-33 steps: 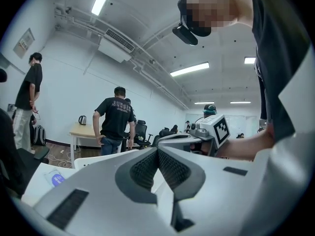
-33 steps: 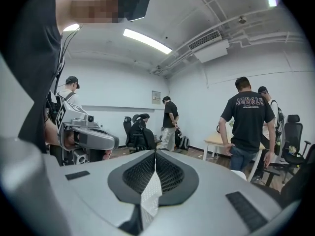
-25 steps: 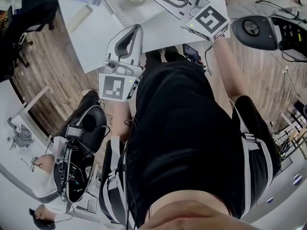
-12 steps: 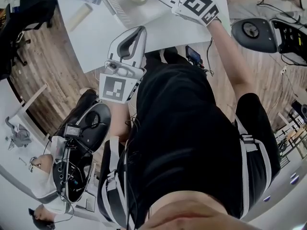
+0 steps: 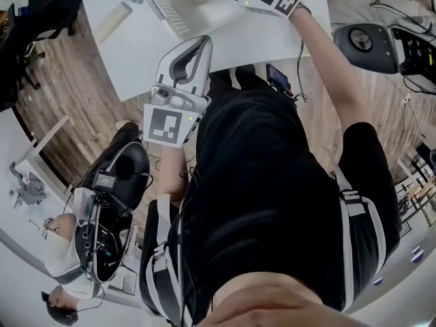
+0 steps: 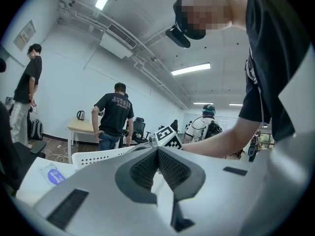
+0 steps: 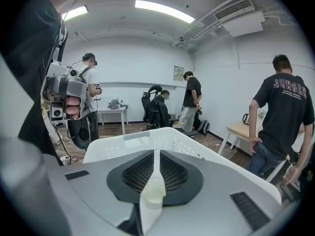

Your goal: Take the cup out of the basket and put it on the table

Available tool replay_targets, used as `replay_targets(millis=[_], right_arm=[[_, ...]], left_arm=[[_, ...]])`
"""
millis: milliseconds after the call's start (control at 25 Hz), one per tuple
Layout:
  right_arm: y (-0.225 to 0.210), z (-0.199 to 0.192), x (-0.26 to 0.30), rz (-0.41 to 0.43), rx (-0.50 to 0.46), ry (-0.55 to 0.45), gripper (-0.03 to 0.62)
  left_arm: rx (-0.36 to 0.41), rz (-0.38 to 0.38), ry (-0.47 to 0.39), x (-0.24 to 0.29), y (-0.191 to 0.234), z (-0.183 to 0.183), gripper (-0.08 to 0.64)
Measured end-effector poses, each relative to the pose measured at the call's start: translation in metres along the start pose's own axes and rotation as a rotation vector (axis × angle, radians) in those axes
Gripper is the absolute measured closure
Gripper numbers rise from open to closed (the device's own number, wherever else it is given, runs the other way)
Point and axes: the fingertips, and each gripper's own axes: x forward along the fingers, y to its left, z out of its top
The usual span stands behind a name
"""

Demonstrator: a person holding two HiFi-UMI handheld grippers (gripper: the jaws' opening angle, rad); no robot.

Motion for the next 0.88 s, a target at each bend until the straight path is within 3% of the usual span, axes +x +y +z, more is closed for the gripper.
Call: replay_targets(millis=[200,880], right_arm=[[0.001,-0.012,0.018,0.053,-0.037,0.052,0.52],[0.037,-0.073,0.053,0.265,-0.092,0.214,0.488]], left_arm=[[-0.001,0.01,0.004,-0.002,0.001,-0.003,0.541],[-0.021,0.011,0.025,0.0,0.003,-0.005,0.541]])
